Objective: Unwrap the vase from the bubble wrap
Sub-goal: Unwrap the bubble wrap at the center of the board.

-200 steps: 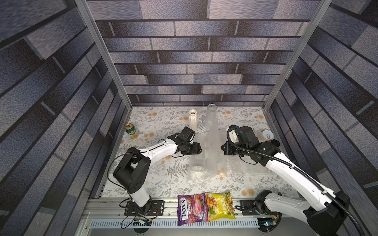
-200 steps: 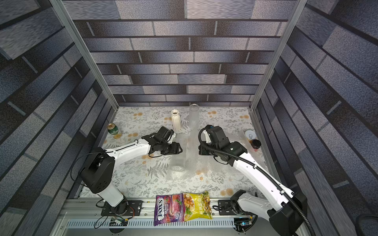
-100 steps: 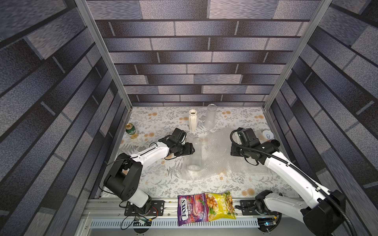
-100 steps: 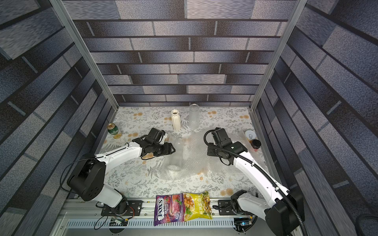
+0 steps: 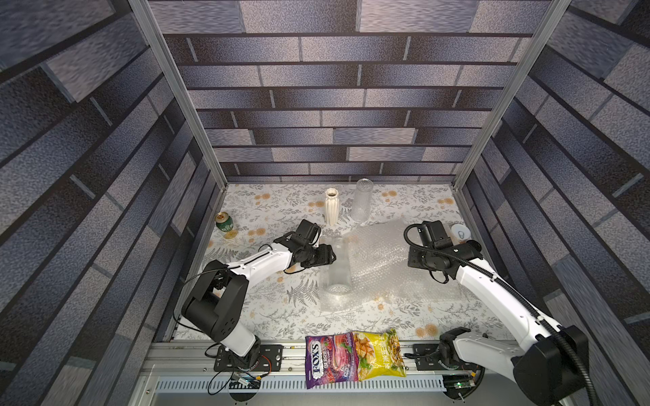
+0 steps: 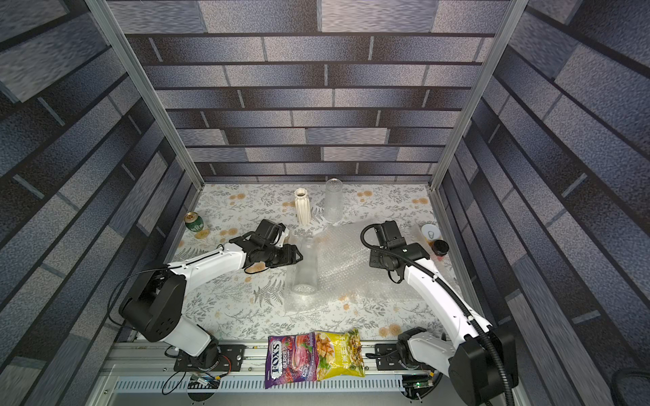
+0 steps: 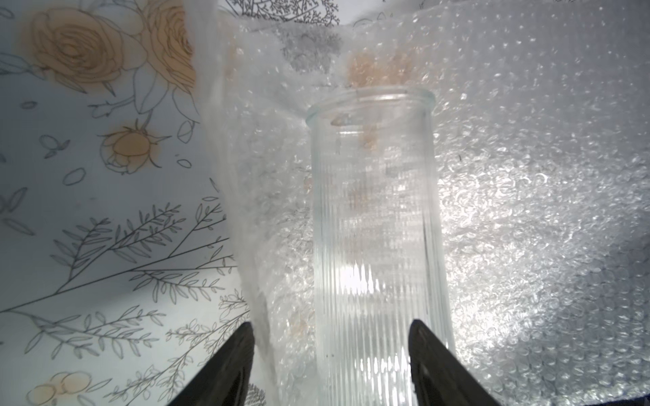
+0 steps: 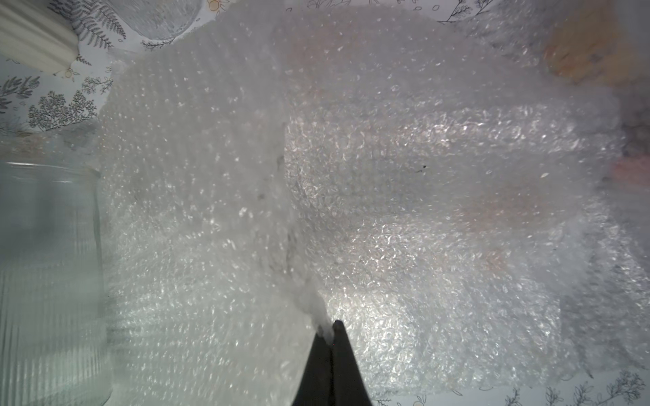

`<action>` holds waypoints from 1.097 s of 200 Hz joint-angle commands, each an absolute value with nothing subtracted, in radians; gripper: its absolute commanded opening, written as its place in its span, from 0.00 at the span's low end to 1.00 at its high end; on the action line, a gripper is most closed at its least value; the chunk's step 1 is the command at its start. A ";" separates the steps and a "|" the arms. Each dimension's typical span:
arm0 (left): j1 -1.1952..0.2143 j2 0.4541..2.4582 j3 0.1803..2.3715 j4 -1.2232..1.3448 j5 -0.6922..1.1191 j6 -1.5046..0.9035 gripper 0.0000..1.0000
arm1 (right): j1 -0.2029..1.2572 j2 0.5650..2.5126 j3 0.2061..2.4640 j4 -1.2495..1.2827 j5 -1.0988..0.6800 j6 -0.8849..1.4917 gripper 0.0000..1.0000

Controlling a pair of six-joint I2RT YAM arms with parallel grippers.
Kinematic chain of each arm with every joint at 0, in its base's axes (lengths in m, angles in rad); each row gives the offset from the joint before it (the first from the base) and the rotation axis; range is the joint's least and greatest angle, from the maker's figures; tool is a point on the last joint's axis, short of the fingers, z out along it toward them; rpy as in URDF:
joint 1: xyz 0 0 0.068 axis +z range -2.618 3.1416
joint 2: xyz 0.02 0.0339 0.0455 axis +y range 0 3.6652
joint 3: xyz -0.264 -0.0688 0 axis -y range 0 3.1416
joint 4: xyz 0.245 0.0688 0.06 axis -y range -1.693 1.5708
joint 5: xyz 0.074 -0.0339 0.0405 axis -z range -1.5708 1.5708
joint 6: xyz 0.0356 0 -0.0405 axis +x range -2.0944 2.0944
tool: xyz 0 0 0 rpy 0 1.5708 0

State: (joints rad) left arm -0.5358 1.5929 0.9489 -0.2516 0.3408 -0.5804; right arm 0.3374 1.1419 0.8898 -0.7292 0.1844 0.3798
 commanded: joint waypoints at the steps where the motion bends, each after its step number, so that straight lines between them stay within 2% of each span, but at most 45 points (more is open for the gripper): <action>1: -0.555 1.643 1.005 -0.235 0.361 -0.571 0.70 | 0.312 1.105 0.882 -0.738 0.241 0.359 0.00; 39: -0.579 1.720 1.097 -0.213 0.381 -0.570 0.70 | 0.278 1.102 0.888 -0.749 0.278 0.336 0.00; 113: -0.603 1.815 1.204 -0.211 0.405 -0.565 0.70 | 0.178 1.086 0.870 -0.747 0.225 0.310 0.00; 169: -0.588 1.744 1.180 -0.265 0.373 -0.536 0.70 | 0.176 1.158 0.836 -0.704 0.185 0.316 0.00; 200: -0.570 1.670 1.132 -0.290 0.352 -0.532 0.70 | 0.178 1.171 0.850 -0.719 0.209 0.305 0.15; 219: -0.562 1.622 1.102 -0.303 0.325 -0.535 0.71 | 0.177 1.174 0.860 -0.733 0.213 0.299 0.32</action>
